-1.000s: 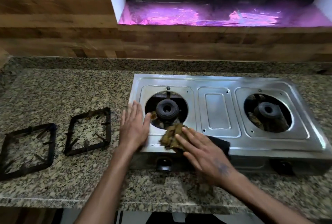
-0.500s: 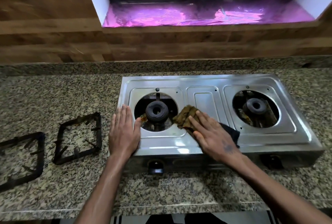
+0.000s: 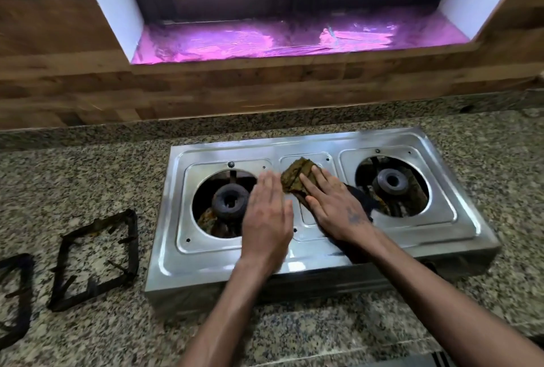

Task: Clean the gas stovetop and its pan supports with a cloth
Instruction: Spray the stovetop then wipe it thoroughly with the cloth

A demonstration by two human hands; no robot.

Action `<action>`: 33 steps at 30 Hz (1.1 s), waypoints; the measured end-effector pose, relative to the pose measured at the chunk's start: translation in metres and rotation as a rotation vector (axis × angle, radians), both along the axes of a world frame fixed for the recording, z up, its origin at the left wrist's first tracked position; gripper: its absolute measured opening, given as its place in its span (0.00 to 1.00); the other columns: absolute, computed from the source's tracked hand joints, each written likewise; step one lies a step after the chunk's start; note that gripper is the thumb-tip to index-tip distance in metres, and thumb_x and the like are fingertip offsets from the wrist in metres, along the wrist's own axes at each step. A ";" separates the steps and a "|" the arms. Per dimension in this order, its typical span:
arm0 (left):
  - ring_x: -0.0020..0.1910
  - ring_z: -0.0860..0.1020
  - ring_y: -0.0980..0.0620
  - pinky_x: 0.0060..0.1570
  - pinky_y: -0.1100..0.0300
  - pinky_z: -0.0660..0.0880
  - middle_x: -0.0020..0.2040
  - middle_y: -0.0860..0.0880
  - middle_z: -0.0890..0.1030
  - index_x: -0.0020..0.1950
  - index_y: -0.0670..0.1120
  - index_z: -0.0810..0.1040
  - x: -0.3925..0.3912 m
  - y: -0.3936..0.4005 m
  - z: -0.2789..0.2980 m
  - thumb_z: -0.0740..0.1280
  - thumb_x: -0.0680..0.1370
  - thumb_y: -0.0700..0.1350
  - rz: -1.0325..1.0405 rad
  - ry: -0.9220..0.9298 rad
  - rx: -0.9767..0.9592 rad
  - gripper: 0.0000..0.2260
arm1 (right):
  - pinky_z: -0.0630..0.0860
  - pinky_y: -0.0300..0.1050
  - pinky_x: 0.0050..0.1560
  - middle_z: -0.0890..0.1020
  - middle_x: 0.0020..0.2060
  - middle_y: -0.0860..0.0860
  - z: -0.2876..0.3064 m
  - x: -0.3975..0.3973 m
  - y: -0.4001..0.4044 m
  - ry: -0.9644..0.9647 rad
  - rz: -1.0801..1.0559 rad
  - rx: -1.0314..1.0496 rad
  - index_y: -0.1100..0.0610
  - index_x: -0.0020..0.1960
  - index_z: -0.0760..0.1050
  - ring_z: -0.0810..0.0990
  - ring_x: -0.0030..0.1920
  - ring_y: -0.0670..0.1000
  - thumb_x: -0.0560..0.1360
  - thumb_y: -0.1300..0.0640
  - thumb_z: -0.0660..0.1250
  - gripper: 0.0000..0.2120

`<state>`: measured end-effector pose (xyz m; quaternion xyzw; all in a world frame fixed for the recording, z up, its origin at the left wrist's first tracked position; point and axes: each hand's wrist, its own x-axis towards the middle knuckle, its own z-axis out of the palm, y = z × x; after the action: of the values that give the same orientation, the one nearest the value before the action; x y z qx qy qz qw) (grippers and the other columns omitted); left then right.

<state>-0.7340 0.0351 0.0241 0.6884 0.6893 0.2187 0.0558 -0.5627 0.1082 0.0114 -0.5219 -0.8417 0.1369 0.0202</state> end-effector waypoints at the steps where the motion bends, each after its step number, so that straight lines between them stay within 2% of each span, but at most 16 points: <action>1: 0.79 0.54 0.48 0.77 0.52 0.52 0.78 0.41 0.59 0.78 0.38 0.59 0.011 0.003 -0.004 0.49 0.82 0.51 0.000 0.015 -0.014 0.27 | 0.40 0.47 0.78 0.47 0.81 0.50 -0.001 -0.008 0.014 -0.008 -0.017 0.019 0.44 0.81 0.48 0.44 0.81 0.52 0.84 0.44 0.48 0.27; 4: 0.78 0.55 0.45 0.77 0.51 0.48 0.78 0.39 0.59 0.78 0.37 0.58 0.033 0.008 -0.022 0.47 0.82 0.52 0.061 0.043 -0.109 0.28 | 0.42 0.50 0.78 0.49 0.81 0.54 -0.003 -0.029 0.056 -0.023 -0.008 0.062 0.47 0.82 0.49 0.46 0.81 0.55 0.85 0.46 0.49 0.27; 8: 0.79 0.53 0.44 0.78 0.51 0.47 0.79 0.38 0.56 0.78 0.37 0.56 0.035 0.010 -0.032 0.47 0.82 0.53 0.059 0.113 -0.152 0.29 | 0.44 0.52 0.79 0.50 0.81 0.53 0.002 -0.016 0.105 -0.046 0.057 0.039 0.47 0.82 0.49 0.46 0.81 0.55 0.85 0.46 0.48 0.26; 13: 0.80 0.48 0.47 0.77 0.54 0.43 0.80 0.41 0.51 0.79 0.39 0.52 0.036 0.008 -0.026 0.48 0.83 0.53 0.048 0.090 -0.156 0.29 | 0.40 0.50 0.79 0.46 0.81 0.55 0.008 0.046 0.149 -0.092 -0.018 -0.015 0.48 0.82 0.46 0.43 0.81 0.55 0.85 0.46 0.46 0.26; 18: 0.80 0.48 0.48 0.77 0.55 0.41 0.80 0.42 0.51 0.80 0.40 0.52 0.033 0.007 -0.027 0.48 0.83 0.53 0.055 0.116 -0.164 0.28 | 0.42 0.52 0.79 0.45 0.81 0.54 0.016 0.124 0.171 -0.126 -0.035 -0.095 0.47 0.81 0.44 0.42 0.81 0.56 0.85 0.47 0.48 0.27; 23: 0.80 0.49 0.48 0.77 0.55 0.42 0.80 0.43 0.51 0.80 0.40 0.53 0.035 0.009 -0.028 0.45 0.82 0.54 0.053 0.122 -0.159 0.29 | 0.44 0.53 0.79 0.45 0.81 0.55 0.010 0.200 0.139 -0.148 -0.122 -0.052 0.46 0.81 0.44 0.44 0.81 0.56 0.85 0.45 0.49 0.28; 27: 0.79 0.50 0.48 0.78 0.54 0.44 0.80 0.42 0.53 0.79 0.40 0.54 0.035 0.010 -0.030 0.44 0.81 0.55 0.056 0.129 -0.157 0.30 | 0.47 0.56 0.79 0.48 0.81 0.52 0.006 0.234 0.079 -0.118 -0.224 -0.034 0.43 0.81 0.47 0.44 0.81 0.54 0.84 0.44 0.49 0.26; 30: 0.79 0.50 0.48 0.78 0.53 0.45 0.80 0.42 0.54 0.79 0.39 0.55 0.035 0.010 -0.031 0.45 0.81 0.55 0.057 0.129 -0.162 0.30 | 0.46 0.56 0.79 0.46 0.81 0.50 0.001 0.237 0.021 -0.116 -0.336 -0.039 0.44 0.81 0.47 0.42 0.81 0.53 0.81 0.38 0.40 0.30; 33: 0.79 0.52 0.47 0.78 0.53 0.47 0.80 0.41 0.55 0.79 0.39 0.56 0.035 0.010 -0.030 0.46 0.81 0.54 0.060 0.131 -0.163 0.29 | 0.42 0.53 0.79 0.44 0.81 0.51 0.000 0.223 -0.038 -0.080 -0.434 -0.032 0.46 0.81 0.44 0.40 0.80 0.52 0.77 0.37 0.34 0.34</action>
<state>-0.6992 0.0452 -0.0062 0.6736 0.7271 0.1180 0.0601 -0.3401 0.0705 0.0114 -0.6961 -0.7075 0.1219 0.0077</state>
